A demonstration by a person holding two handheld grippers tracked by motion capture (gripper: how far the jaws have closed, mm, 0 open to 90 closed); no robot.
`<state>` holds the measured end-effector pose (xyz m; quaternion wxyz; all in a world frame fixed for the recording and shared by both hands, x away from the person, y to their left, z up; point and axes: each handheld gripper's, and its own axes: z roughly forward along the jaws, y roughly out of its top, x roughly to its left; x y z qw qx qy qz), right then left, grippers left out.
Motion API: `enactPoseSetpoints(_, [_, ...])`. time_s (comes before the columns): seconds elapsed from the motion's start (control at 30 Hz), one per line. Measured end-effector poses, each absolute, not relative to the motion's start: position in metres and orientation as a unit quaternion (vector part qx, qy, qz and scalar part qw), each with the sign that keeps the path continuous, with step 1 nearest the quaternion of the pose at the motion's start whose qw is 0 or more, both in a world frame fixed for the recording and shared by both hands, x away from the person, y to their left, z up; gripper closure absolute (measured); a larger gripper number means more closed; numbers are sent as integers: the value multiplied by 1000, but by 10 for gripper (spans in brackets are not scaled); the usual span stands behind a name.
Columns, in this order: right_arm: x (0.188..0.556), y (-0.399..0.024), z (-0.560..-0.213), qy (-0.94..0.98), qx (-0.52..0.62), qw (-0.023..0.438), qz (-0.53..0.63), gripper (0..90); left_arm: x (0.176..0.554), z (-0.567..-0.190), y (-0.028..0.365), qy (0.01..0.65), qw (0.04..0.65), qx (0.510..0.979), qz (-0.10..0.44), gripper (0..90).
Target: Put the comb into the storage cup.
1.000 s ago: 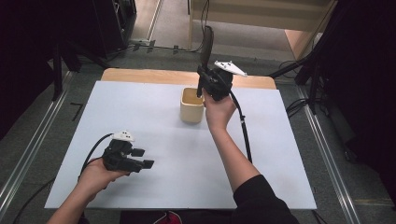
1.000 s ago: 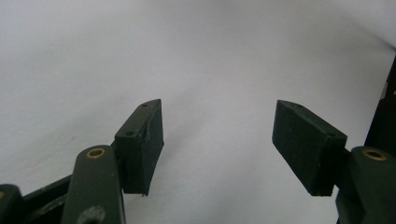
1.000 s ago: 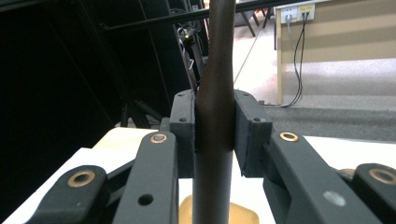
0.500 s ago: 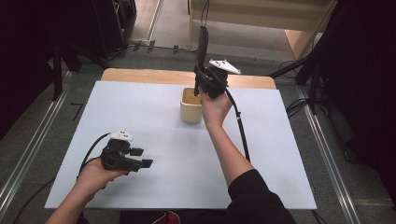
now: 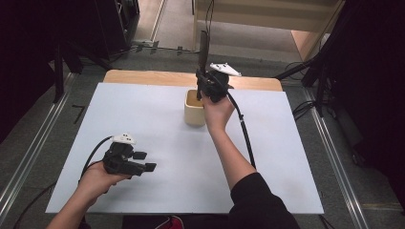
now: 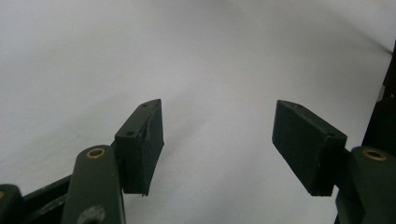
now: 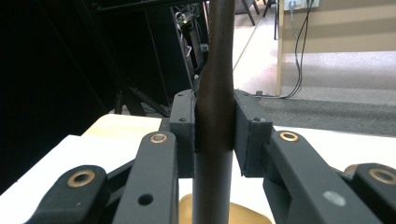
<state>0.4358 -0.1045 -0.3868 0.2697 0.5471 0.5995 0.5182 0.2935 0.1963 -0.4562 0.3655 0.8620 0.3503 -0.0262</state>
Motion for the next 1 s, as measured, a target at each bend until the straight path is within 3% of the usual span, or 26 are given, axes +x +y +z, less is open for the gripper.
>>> enactPoseSetpoints(1.0, [424, -105, -418, 595, 549, 280, 516, 700, 294, -457, 197, 352, 362, 863, -28, 348])
